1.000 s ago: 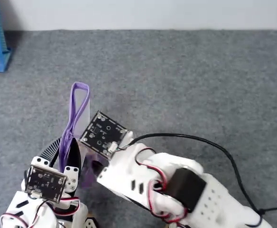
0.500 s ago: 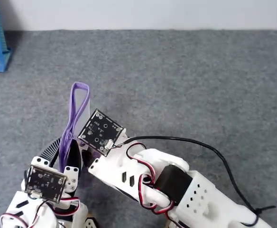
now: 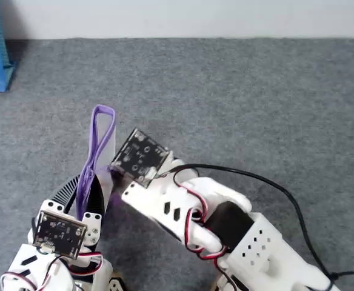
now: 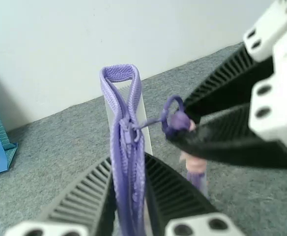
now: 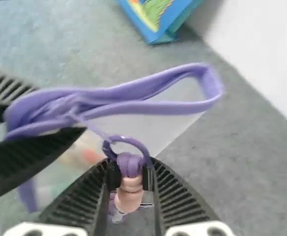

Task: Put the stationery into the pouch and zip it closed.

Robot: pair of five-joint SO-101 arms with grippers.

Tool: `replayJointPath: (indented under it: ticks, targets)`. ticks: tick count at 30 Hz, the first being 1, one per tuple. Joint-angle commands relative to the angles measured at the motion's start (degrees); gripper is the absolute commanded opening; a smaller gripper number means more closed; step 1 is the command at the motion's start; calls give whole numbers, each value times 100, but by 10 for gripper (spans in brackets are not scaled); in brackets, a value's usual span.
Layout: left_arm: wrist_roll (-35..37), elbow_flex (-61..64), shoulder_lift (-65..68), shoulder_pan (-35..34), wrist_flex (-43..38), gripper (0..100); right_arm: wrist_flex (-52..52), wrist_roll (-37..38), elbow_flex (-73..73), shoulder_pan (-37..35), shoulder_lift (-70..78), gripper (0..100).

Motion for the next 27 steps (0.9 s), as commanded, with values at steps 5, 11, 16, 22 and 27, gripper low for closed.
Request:
replayJointPath:
  ticks: [5,11,16,22,27]
  targets:
    - [53,110,62,-26,123,9,-690,281,-53,857,-75,7]
    - [53,110,62,-18,123,9,-901,273,-316,1332,391,7]
    - [53,110,62,0,114,9,-945,149,-1011,1763,1411,7]
    - [53,110,62,-18,114,9,-945,79,-1916,2158,2325,7]
    - [53,110,62,-18,114,9,-963,88,-2505,2369,2862,7]
